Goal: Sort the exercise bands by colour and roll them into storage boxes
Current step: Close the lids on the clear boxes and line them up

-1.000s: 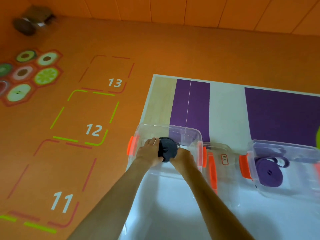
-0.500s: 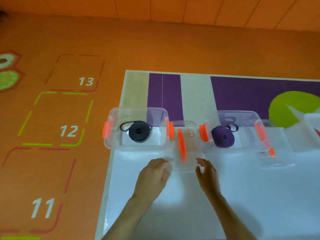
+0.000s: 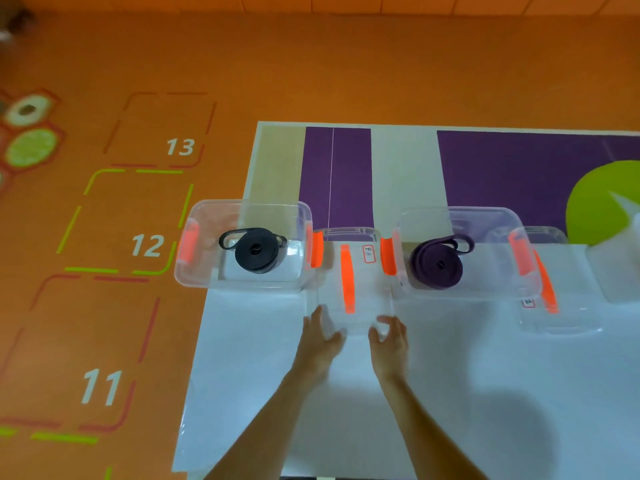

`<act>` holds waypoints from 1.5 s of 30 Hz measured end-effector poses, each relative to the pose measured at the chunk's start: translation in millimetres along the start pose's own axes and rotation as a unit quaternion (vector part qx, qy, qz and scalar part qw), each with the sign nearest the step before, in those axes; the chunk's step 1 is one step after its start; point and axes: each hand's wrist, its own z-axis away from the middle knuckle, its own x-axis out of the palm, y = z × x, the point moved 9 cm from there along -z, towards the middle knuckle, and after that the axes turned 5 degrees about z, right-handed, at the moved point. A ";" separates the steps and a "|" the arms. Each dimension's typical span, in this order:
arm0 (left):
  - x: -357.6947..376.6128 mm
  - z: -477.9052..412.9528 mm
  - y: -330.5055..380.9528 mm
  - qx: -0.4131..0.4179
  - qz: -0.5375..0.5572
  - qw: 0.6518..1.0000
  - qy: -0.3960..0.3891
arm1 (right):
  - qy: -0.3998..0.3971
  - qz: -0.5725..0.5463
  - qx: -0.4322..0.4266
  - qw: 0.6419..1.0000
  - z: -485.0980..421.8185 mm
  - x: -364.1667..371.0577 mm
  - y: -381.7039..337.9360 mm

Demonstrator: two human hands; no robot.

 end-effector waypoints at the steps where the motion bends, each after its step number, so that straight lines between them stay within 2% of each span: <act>1: -0.5 -0.4 -1.2 -0.011 0.027 0.999 0.027 | 0.022 -0.025 0.011 0.999 -2.7 -5.9 2.4; 4: -16.1 6.1 -2.6 -0.031 0.045 0.991 0.125 | 0.043 -0.082 0.058 0.994 -14.4 -13.3 17.7; 8: -34.7 17.6 -13.5 -0.045 0.077 0.978 0.189 | -0.009 -0.092 0.102 0.991 -21.9 -11.2 45.1; 13: -51.2 35.0 -36.3 -0.046 0.077 0.980 0.179 | -0.108 -0.187 0.115 0.970 7.8 -29.4 57.2; 16: -58.0 48.7 -49.3 -0.076 0.066 0.987 0.127 | -0.169 -0.289 0.144 0.931 39.5 -50.8 51.5; 18: -61.5 57.5 -46.0 -0.082 0.025 0.993 0.081 | -0.177 -0.293 0.128 0.931 50.9 -68.9 45.4; 21: -71.6 71.7 -20.7 -0.023 -0.078 0.994 0.068 | -0.188 -0.291 0.094 0.934 63.5 -96.8 31.7; 23: -78.8 86.0 12.6 0.076 -0.097 0.989 0.082 | -0.197 -0.281 0.064 0.937 70.3 -115.5 18.2; 25: -78.1 105.3 54.6 0.219 -0.181 0.957 0.060 | -0.204 -0.269 0.024 0.941 74.9 -133.3 -0.7; 27: -60.1 122.1 84.1 0.324 -0.300 0.897 -0.026 | -0.210 -0.268 -0.006 0.940 76.8 -147.5 -20.8; 29: -40.3 133.7 100.2 0.392 -0.388 0.828 -0.102 | -0.217 -0.278 -0.020 0.936 74.3 -155.9 -40.2; 32: -34.3 144.0 120.7 0.455 -0.443 0.766 -0.096 | -0.244 -0.273 -0.047 0.929 71.4 -155.9 -73.3; 36: -58.6 151.7 141.4 0.480 -0.478 0.732 -0.062 | -0.284 -0.236 -0.101 0.924 69.0 -146.3 -119.6; 42: -113.5 162.3 153.3 0.474 -0.554 0.684 0.001 | -0.275 -0.237 -0.105 0.926 66.4 -106.8 -181.1; 45: -147.9 143.7 155.8 0.444 -0.576 0.686 0.020 | -0.262 -0.256 -0.107 0.924 65.0 -75.9 -212.9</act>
